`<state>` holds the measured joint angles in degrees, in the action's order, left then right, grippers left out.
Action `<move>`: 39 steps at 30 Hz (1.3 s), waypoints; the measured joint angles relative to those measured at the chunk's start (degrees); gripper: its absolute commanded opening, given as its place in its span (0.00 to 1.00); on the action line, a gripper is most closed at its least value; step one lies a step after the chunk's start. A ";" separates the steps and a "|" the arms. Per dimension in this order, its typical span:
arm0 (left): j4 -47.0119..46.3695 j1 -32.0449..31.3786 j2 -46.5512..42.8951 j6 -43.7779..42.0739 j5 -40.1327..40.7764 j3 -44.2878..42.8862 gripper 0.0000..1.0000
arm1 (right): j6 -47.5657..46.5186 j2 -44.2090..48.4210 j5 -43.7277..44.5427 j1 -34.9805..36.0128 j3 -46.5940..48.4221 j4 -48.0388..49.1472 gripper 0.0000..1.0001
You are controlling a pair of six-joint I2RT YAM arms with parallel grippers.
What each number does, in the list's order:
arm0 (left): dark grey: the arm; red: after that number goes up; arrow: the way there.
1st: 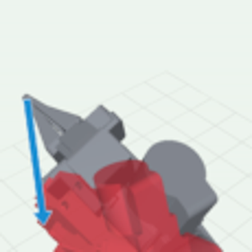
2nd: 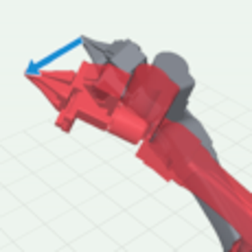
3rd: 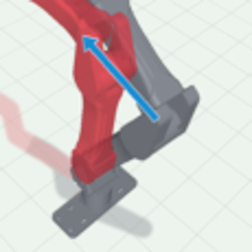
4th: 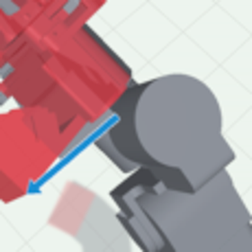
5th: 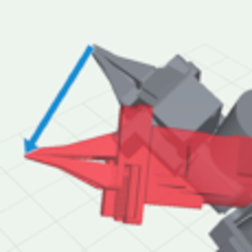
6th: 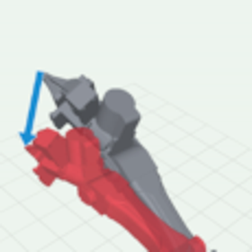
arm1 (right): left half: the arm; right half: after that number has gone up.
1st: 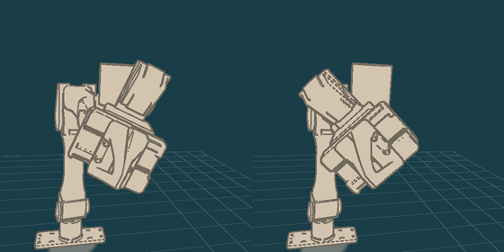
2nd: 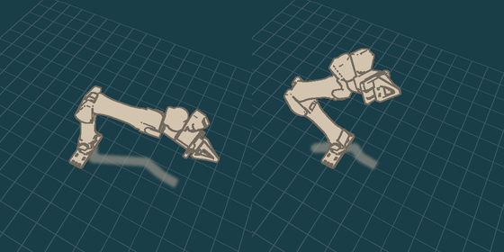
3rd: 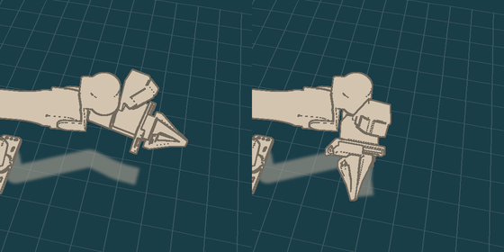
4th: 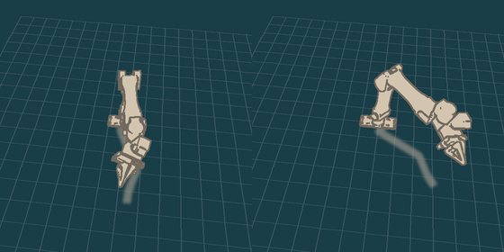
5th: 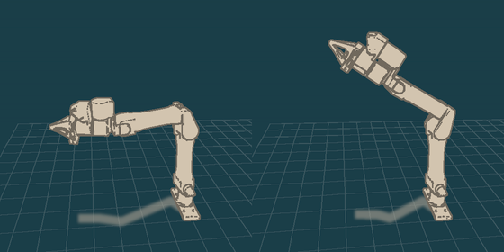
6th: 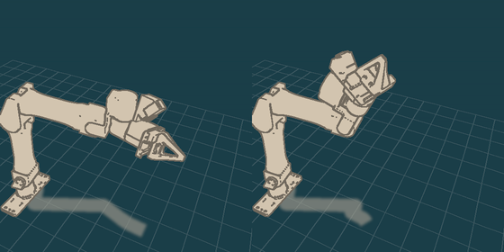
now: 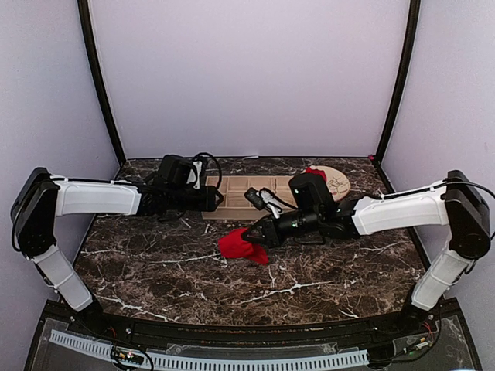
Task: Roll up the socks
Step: Place the sock at the center of the board.
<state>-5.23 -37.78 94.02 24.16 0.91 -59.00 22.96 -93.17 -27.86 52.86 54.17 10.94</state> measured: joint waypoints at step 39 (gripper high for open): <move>-11.76 0.00 -12.13 2.73 -21.07 16.13 0.54 | 7.39 -5.49 -9.79 -6.23 6.14 -8.79 0.00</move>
<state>-16.99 -37.78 81.89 26.89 -20.16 -42.87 30.35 -98.65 -37.65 46.63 60.31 2.15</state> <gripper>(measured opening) 0.542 0.012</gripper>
